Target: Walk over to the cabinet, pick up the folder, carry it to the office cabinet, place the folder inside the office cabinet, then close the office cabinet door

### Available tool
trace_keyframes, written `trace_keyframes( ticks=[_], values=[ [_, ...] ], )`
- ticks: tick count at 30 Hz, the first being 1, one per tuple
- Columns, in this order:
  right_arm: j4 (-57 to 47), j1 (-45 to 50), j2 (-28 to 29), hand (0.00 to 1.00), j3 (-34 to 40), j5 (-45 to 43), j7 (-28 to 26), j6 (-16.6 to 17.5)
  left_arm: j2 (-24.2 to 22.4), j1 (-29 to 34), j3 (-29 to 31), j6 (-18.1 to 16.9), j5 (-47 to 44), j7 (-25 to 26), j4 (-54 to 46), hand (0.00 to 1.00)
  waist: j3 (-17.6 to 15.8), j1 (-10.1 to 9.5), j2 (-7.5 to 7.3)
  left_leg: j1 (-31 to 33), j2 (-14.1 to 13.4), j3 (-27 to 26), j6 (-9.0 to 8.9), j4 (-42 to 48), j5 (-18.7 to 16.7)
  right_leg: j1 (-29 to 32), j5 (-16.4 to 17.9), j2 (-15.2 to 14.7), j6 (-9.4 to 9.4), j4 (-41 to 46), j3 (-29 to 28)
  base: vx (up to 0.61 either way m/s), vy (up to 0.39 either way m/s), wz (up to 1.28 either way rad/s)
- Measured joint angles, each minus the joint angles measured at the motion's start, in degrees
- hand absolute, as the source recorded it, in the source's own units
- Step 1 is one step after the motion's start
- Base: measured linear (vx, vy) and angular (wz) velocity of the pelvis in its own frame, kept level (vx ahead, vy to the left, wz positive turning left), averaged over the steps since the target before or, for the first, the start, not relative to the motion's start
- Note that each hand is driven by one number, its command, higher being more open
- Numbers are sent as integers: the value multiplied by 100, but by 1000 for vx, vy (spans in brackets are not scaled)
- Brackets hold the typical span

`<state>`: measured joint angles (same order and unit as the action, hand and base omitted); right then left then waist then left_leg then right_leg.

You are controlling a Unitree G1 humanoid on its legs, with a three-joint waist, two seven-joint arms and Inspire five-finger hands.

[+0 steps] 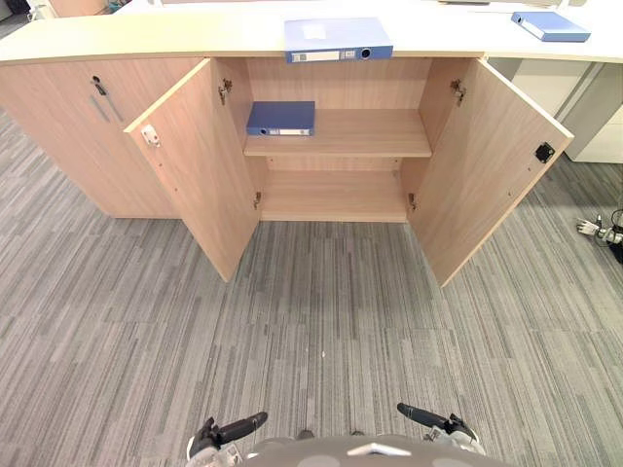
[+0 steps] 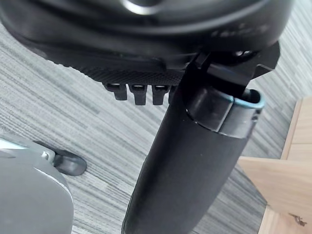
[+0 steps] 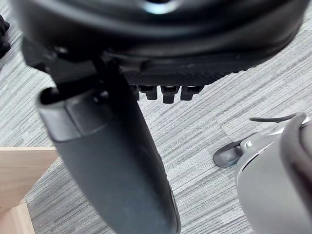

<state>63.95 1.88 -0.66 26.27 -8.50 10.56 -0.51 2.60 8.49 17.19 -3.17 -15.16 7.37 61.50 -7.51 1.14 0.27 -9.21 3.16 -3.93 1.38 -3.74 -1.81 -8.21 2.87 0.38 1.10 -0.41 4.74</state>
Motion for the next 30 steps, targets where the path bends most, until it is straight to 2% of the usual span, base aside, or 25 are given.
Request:
trace_keyframes(
  ticks=[12, 25, 30],
  values=[
    [52, 5, 0, 100, -51, 0, -68, -3, 155, -45, -296, 0, 569, -180, 4, 100, 4, -1, -44, -37, 17, -22, -14, -65, 13, 1, 0, -14, 0, -27, -14, 0, 0, 0],
    [89, 12, 3, 100, -75, 13, -180, -16, 230, -56, -362, 2, 905, -241, 40, 100, 6, -22, -99, -61, 10, -211, -79, -81, -33, 20, -17, -4, 7, -76, -190, -12, -7, -6],
    [86, 4, 3, 100, -244, 12, -185, -17, 291, -82, -509, 5, 924, -250, 51, 100, 15, -77, -116, 83, -14, -401, -11, -59, -95, 209, -46, 32, -2, -82, -374, -26, -5, -20]
  ],
)
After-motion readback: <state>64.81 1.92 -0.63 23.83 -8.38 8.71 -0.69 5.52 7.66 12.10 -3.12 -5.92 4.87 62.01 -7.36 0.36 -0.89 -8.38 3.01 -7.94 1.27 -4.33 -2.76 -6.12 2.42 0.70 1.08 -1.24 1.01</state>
